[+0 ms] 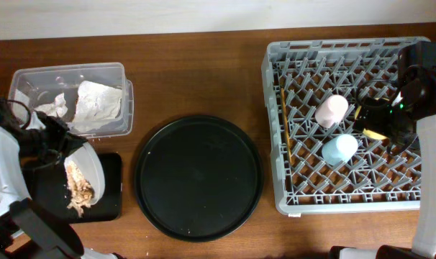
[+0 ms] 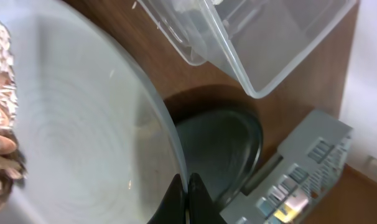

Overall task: Sort waste into correct bins and load items into the dishwasher rack
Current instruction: 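Carry the plate left and tip the food scraps into the black tray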

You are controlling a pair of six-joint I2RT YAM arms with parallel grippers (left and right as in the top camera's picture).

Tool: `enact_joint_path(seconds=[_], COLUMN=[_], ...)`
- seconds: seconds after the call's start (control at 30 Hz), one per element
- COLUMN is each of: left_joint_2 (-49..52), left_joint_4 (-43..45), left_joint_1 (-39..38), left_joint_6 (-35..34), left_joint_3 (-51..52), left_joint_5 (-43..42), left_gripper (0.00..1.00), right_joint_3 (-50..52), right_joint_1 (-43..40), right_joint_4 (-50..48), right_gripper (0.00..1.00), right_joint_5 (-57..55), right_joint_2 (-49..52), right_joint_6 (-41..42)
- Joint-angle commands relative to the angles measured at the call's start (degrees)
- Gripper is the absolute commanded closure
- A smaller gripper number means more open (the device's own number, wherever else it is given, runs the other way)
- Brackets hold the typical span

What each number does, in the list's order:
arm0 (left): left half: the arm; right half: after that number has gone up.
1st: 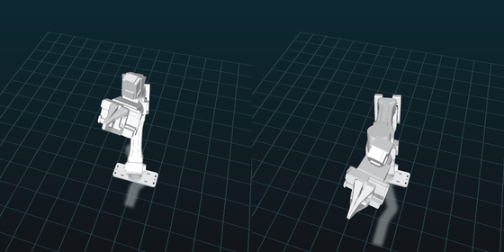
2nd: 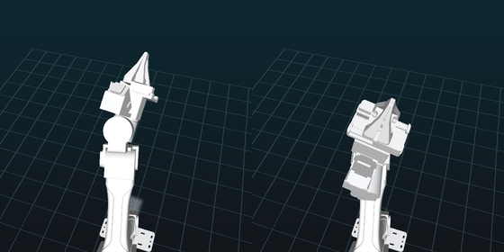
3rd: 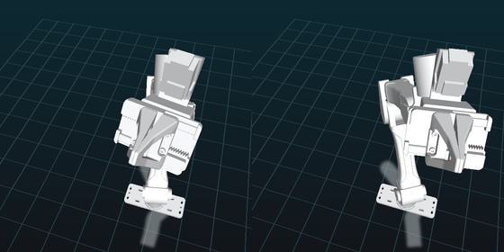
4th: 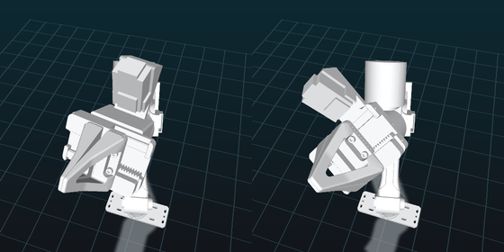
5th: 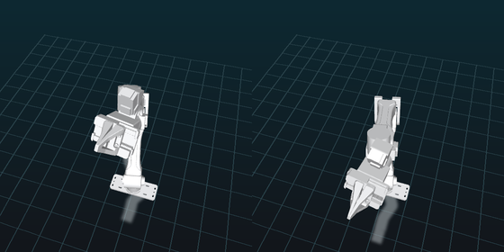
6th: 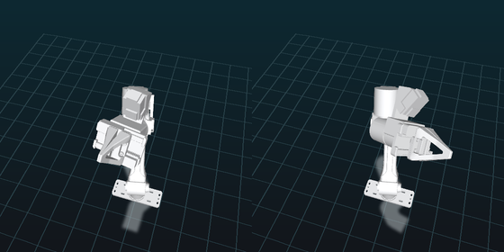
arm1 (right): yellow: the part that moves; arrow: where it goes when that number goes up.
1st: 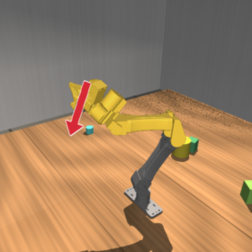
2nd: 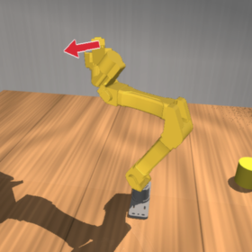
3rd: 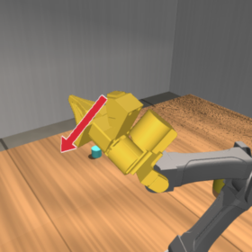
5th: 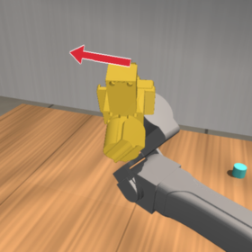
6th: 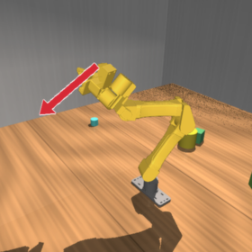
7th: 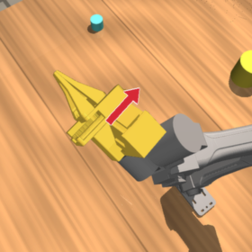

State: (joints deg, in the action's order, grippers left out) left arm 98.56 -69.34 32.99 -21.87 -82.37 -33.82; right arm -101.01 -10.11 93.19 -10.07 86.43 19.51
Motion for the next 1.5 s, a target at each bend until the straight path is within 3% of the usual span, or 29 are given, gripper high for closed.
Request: enact_joint_path(seconds=[0.0,0.07,0.3,0.47,0.73,0.9,0.93,1.2,1.27,1.43,1.47], left_joint_2=[-1.20,-1.20,-1.20,-1.20,-1.20,-1.20,-1.20,-1.20,-1.20,-1.20,-1.27], left_joint_4=[-2.12,-3.78,-10.05,-12.70,-12.26,-13.51,-14.56,-15.08,-20.39,-23.47,-27.52], left_joint_1=[3.04,5.33,14.73,20.74,25.57,29.07,29.70,30.34,30.34,30.34,30.27], left_joint_6=[5.53,5.75,15.85,24.85,32.11,32.35,35.63,39.69,41.81,42.38,45.86], left_joint_3=[-0.83,-0.83,-0.83,0.37,7.52,8.48,8.96,11.96,11.96,11.96,11.96], left_joint_5=[-8.70,-9.07,-17.66,-29.49,-39.71,-41.72,-45.16,-48.59,-46.53,-44.81,-44.37], left_gripper=[0.99,0.99,0.99,0.99,0.99,0.99,0.99,0.99,0.99,0.99,0.99], right_joint_3=[0.22,0.22,0.22,0.22,0.22,0.22,0.22,0.22,0.22,0.22,0.22], right_joint_1=[-0.46,-0.46,-0.46,-0.46,-0.46,-0.46,-0.46,-0.46,-0.46,-0.46,-0.46], right_joint_4=[0.00,-0.02,-0.02,0.00,0.00,0.00,0.00,0.00,0.00,0.00,0.00], right_gripper=[0.02,0.01,0.01,0.01,0.01,0.01,0.01,0.01,0.01,0.01,0.01], right_joint_5=[-0.94,-0.94,-0.94,-0.94,-0.94,-0.94,-0.94,-0.94,-0.94,-0.94,-0.94], right_joint_2=[0.20,0.20,0.20,0.20,0.20,0.20,0.20,0.20,0.20,0.20,0.20], right_joint_6=[0.72,0.72,0.72,0.72,0.72,0.72,0.72,0.72,0.72,0.72,0.72])
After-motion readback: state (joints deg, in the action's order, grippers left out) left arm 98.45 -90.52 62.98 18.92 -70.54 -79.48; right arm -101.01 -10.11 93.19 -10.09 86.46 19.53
